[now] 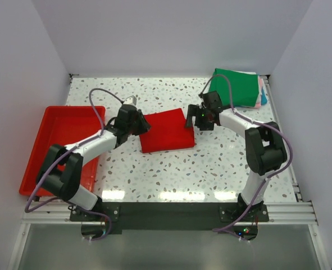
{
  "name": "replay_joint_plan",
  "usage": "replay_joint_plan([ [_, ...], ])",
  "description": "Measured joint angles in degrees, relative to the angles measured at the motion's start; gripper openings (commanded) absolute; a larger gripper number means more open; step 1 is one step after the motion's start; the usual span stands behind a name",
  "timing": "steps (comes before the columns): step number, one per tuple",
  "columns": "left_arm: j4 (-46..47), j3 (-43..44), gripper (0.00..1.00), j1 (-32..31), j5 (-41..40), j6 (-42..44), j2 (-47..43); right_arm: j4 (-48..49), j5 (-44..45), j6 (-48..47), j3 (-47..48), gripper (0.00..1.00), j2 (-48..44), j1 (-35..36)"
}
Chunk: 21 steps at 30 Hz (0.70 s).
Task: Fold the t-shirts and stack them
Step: Neatly place the folded tshirt to the corner
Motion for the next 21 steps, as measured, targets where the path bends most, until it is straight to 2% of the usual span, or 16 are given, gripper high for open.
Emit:
replay_joint_plan([
  [4,-0.1,-2.0,0.18,-3.3,-1.4,0.1,2.2,2.5,-0.4,-0.7,0.8,0.88,2.8,1.5],
  [11,0.0,-4.4,0.15,-7.1,-3.2,0.1,6.5,6.5,-1.5,-0.7,1.4,0.85,6.3,3.9],
  [12,0.1,-4.6,0.15,-7.2,-3.3,0.1,6.7,6.8,-1.4,-0.7,1.4,0.78,6.6,4.2],
  [15,0.4,-4.7,0.16,-7.6,-3.5,0.1,6.9,7.6,-0.9,-0.6,1.4,0.66,6.9,5.6],
  [16,0.4,-4.7,0.18,-7.6,-3.6,0.1,6.9,7.6,-0.4,-0.5,1.4,0.55,7.0,6.1],
  [18,0.2,-4.7,0.24,-7.7,-3.7,0.1,6.7,7.2,0.5,-0.4,1.6,0.47,7.0,7.1],
  [19,-0.2,-4.5,0.31,-7.7,-3.9,0.2,6.3,6.7,1.2,-0.5,1.8,0.27,7.1,7.4],
  [20,-1.0,-4.0,0.34,-7.8,-4.1,0.6,5.9,6.1,1.8,-1.0,2.1,0.11,7.2,7.7],
  [21,-3.1,-2.6,0.37,-7.8,-4.4,0.8,5.6,5.6,2.1,-1.2,2.5,0.0,7.4,7.8],
])
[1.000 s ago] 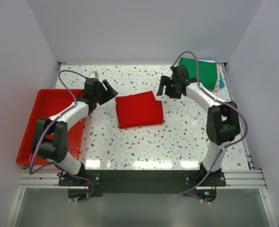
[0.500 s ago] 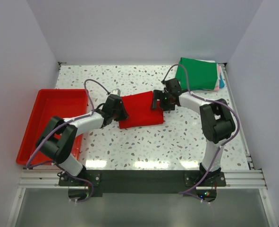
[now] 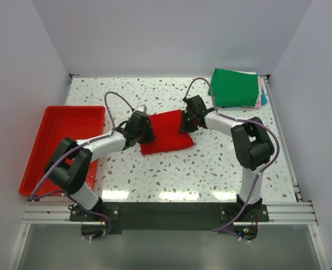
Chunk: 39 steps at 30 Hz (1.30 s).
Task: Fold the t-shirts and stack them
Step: Neatly place the folded tshirt to the corner
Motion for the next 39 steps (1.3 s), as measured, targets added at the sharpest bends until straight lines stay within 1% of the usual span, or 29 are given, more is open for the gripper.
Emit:
replay_joint_plan([
  [1,-2.0,2.1,0.41,0.0,-0.2,0.4,-0.2,-0.5,0.4,-0.2,0.3,0.0,0.2,0.2],
  [7,-9.2,17.4,0.44,0.3,-1.0,3.7,-2.9,-4.9,2.5,-3.8,3.6,0.0,0.6,0.2],
  [10,-10.8,20.5,0.45,0.5,-1.0,4.9,-7.6,-8.6,4.3,-7.0,8.8,0.0,1.7,-0.5],
  [14,-13.4,20.2,0.45,0.8,-1.0,6.0,-14.4,-13.6,8.3,-12.2,20.6,0.0,4.7,-2.4],
  [17,-14.6,18.2,0.45,0.8,-0.7,6.5,-17.5,-17.1,12.1,-15.8,30.5,0.0,7.4,-4.2],
  [22,-17.5,14.4,0.45,0.8,0.2,7.5,-18.7,-21.0,17.4,-21.3,45.2,0.0,12.8,-7.5],
  [27,-19.8,14.1,0.45,1.1,1.3,9.0,-18.7,-24.7,22.0,-26.0,59.3,0.0,21.1,-10.0],
  [32,-20.1,14.2,0.45,2.2,2.4,10.5,-18.6,-26.8,24.6,-29.7,65.1,0.0,25.4,-11.1],
  [39,-20.1,14.3,0.45,3.4,4.8,11.8,-17.7,-27.8,26.2,-33.6,69.7,0.0,25.7,-11.7],
])
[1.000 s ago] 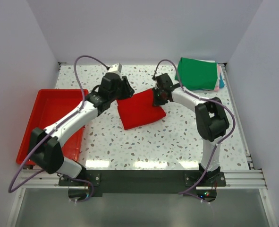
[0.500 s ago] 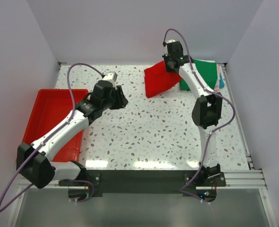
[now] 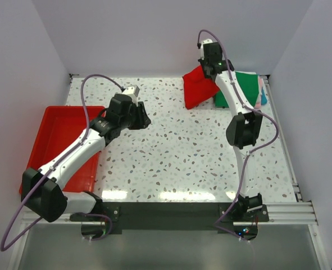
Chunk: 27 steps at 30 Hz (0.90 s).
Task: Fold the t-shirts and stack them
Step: Neatly place the folded tshirt to the corner
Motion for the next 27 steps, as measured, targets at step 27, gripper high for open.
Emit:
replay_joint_plan([
  [27,0.1,1.4,0.45,1.5,4.2,1.6,4.2,0.6,-1.6,-0.4,2.4,0.0,-3.8,-8.7],
])
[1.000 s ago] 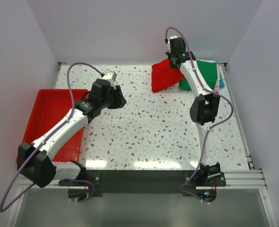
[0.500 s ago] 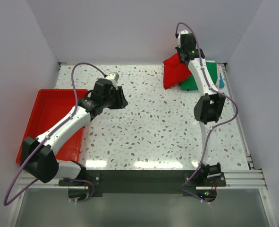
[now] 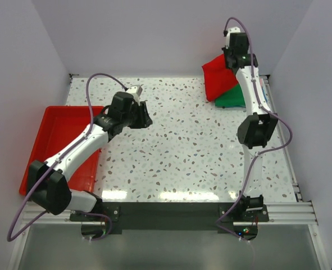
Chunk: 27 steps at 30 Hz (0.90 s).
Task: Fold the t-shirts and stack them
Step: Neatly place the folded tshirt to the corner
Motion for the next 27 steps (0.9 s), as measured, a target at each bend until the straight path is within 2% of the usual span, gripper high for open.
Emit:
replay_joint_plan([
  [10,0.2,0.1,0.45,0.1,1.2,0.1,1.0,1.8,-1.4,2.0,-4.9,0.0,-4.8,-4.3],
  [13,0.3,0.1,0.48,0.1,1.7,0.2,1.6,2.4,-1.1,3.3,-7.5,0.53,-4.7,-5.3],
  [15,0.3,0.1,0.51,0.1,2.4,0.6,2.2,2.1,0.3,4.9,-8.4,0.99,-4.3,-5.8],
  [17,0.3,0.1,0.55,0.1,2.8,0.9,2.7,1.2,1.4,7.2,-8.0,0.99,-3.7,-6.4],
  [22,1.2,0.1,0.57,0.1,4.2,1.0,3.1,-0.8,0.3,15.0,-7.7,0.99,-4.3,-7.6],
  [27,2.8,0.1,0.57,0.1,5.4,1.0,3.1,-0.1,-3.4,21.8,-14.9,0.99,-11.0,-6.6],
])
